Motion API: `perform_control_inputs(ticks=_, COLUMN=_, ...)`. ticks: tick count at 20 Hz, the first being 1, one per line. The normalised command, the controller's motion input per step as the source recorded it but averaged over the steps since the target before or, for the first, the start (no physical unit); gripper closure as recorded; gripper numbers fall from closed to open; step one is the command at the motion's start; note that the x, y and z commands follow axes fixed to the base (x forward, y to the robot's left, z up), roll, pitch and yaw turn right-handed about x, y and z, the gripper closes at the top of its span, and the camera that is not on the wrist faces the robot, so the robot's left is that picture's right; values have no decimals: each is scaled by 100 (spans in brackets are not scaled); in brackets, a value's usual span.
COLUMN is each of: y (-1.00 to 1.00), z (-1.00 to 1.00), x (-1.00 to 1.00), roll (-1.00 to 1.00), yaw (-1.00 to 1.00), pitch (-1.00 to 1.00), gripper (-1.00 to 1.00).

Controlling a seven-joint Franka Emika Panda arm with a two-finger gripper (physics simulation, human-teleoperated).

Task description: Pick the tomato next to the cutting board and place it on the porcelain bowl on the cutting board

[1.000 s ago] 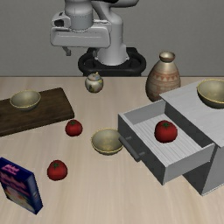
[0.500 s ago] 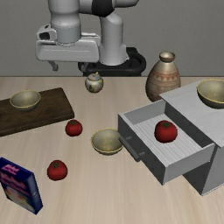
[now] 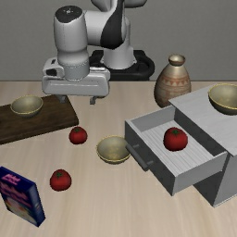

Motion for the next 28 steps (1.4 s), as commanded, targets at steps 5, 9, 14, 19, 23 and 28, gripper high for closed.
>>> perform_control_inputs(ticks=5, y=0, z=-100, x=0, roll=0, yaw=0, pitch=0, gripper=-100)
perform_control_inputs(ticks=9, y=0, z=-75, x=-25, roll=0, yaw=0, pitch=0, gripper=-100)
perform_control_inputs(ticks=14, y=0, z=-60, x=0, roll=0, yaw=0, pitch=0, gripper=-100)
perform_control_inputs(ticks=19, y=0, z=-40, x=-20, roll=0, yaw=0, pitch=0, gripper=100)
perform_control_inputs(ticks=23, y=0, z=0, x=0, roll=0, yaw=0, pitch=0, gripper=100)
perform_control_inputs(ticks=28, y=0, z=0, x=0, roll=0, yaw=0, pitch=0, gripper=100)
